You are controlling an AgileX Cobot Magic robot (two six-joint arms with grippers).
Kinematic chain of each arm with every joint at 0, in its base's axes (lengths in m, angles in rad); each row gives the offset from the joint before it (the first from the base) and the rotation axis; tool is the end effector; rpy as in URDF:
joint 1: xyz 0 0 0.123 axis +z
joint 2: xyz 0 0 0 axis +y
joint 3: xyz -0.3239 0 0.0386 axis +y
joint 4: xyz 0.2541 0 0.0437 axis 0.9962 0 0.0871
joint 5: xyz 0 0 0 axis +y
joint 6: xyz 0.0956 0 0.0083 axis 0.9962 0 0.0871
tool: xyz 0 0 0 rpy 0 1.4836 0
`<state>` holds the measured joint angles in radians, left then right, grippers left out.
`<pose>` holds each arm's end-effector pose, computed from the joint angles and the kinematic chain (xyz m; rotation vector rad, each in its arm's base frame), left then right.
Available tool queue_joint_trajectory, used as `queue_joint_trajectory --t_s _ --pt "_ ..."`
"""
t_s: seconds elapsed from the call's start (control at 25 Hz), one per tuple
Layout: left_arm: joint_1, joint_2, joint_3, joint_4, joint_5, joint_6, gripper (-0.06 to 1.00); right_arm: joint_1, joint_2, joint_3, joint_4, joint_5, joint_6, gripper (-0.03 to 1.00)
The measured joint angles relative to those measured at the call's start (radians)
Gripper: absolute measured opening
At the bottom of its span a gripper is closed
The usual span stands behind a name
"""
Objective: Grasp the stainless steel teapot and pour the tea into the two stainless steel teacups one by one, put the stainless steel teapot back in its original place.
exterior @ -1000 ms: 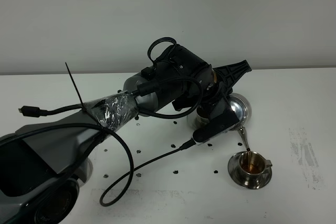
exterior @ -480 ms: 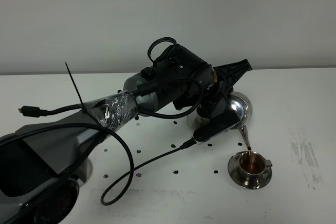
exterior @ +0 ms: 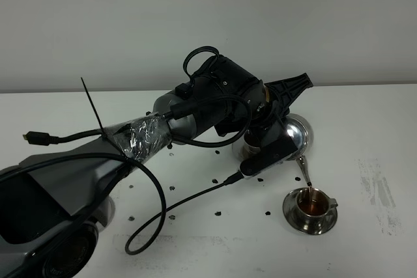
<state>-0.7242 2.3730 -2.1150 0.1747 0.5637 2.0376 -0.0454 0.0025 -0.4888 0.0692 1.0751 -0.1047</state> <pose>0.4462 -0.3828 0.2342 2.4263 0.3338 0.8179 -0.0353 0.0074 0.2738 -0.0646 2.0694 -0.0089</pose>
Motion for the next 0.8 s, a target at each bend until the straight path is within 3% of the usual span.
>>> queue_joint_trajectory --t_s 0.8 --pt "0.0 0.0 0.05 -0.001 -0.108 0.016 0.25 0.0 0.0 0.0 0.0 0.0 0.0 0.43"
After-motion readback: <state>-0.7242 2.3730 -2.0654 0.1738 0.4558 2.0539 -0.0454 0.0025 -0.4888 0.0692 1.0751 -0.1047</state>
